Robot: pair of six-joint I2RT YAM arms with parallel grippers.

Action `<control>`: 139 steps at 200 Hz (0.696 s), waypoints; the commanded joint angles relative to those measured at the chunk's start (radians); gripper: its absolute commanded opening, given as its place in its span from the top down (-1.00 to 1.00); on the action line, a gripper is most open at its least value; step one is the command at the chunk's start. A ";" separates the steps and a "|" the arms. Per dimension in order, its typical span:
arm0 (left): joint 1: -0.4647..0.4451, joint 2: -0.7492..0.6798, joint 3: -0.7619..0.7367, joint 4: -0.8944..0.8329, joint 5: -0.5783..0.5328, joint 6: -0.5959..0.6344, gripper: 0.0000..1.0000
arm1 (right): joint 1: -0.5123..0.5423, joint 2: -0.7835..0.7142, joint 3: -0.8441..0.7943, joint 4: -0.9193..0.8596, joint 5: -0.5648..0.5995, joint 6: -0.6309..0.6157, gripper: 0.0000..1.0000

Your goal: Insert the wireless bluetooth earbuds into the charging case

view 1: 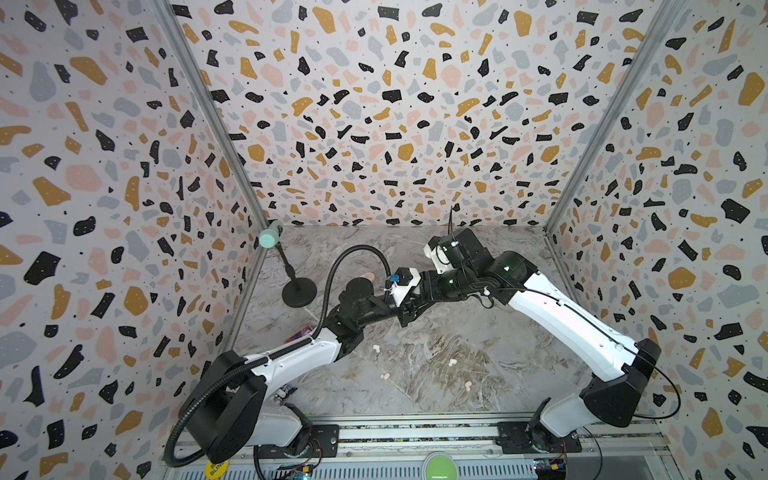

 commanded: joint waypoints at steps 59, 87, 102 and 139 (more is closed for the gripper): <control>-0.003 -0.029 -0.006 0.053 0.003 0.007 1.00 | 0.006 -0.022 0.019 -0.008 -0.023 -0.009 0.30; -0.003 -0.034 -0.008 0.021 -0.016 0.001 0.34 | -0.012 -0.039 0.004 -0.012 0.007 -0.013 0.34; -0.002 -0.049 -0.017 -0.018 -0.036 0.007 -0.33 | -0.042 -0.064 -0.020 -0.016 0.038 -0.022 0.35; -0.001 -0.120 -0.084 -0.125 -0.185 0.019 -0.82 | -0.157 -0.165 -0.185 0.038 0.054 -0.042 0.36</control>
